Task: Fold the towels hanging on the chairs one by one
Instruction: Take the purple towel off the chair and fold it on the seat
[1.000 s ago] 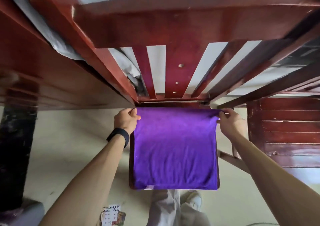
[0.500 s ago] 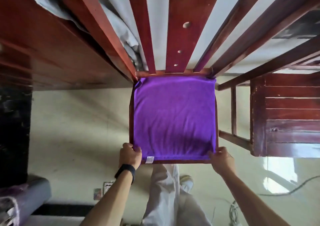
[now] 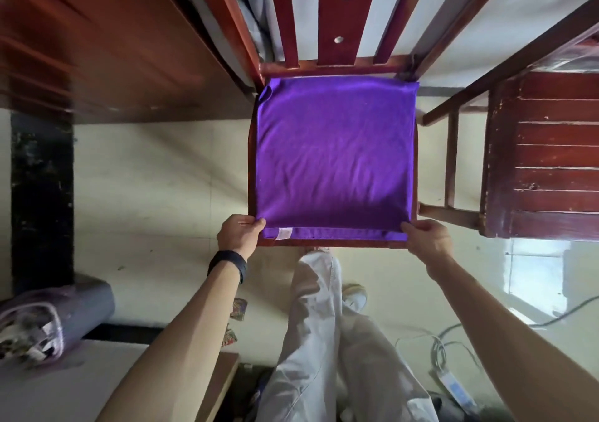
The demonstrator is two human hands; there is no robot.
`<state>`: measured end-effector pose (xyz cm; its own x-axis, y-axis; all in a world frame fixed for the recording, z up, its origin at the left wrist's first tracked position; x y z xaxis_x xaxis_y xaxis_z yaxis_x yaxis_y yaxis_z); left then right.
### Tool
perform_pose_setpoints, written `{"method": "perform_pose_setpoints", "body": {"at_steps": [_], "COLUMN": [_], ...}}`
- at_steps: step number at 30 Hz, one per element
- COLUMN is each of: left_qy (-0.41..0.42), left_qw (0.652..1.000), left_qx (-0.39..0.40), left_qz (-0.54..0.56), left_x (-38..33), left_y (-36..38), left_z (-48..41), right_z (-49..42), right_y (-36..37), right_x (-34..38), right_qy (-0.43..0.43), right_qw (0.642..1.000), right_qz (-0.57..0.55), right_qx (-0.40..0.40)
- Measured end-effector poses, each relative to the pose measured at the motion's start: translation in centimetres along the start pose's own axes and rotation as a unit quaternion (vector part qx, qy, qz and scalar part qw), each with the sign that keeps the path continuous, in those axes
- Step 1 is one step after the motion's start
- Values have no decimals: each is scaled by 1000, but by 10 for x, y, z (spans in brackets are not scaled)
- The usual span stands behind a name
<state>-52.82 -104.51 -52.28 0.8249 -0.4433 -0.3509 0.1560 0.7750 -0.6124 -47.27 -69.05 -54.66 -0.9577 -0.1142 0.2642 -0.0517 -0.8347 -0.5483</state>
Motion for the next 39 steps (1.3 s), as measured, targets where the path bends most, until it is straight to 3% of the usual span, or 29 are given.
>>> {"method": "perform_pose_setpoints", "body": {"at_steps": [5,9,19,22,24,26,28,32,39], "left_qy": [-36,-45,11,8,-33,-62,-71,-74,-25], "left_qw": [999,999,989,993,998,994,986,962,913], "left_qx": [-7,3,12,21,38,63,85,120,172], "left_qz": [28,3,-145,-112,-25,69,126,234,370], "left_x": [-6,8,17,14,18,16,10,-11,-81], "left_y": [-2,12,38,38,34,22,4,-45,-132], "left_z": [19,16,3,6,7,16,29,64,153], "right_z": [18,-23,-16,-12,-4,10,24,66,172], "right_y": [-13,-2,17,17,15,8,-3,-52,-151], "right_x": [-3,-34,-22,-22,-19,-14,-9,11,67], "right_qy": [-3,-27,-62,-54,-51,-40,-18,13,-32], "right_qw": [999,999,983,981,982,991,1000,968,937], "right_qz": [-44,19,165,183,177,129,-13,-246,-324], "right_qx": [-2,-11,-48,-37,-35,-27,7,40,127]}}
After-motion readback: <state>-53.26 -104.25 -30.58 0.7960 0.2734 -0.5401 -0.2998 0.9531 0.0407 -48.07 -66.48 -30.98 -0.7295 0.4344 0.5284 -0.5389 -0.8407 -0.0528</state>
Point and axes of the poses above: each hand's wrist, its own z-axis away from the middle knuckle, its own y-axis out of the palm, x = y × z, the point moved 1 cm from there along -z, towards the middle knuckle, and after that the axes turned 2 degrees about y, right-handed, at the moved point
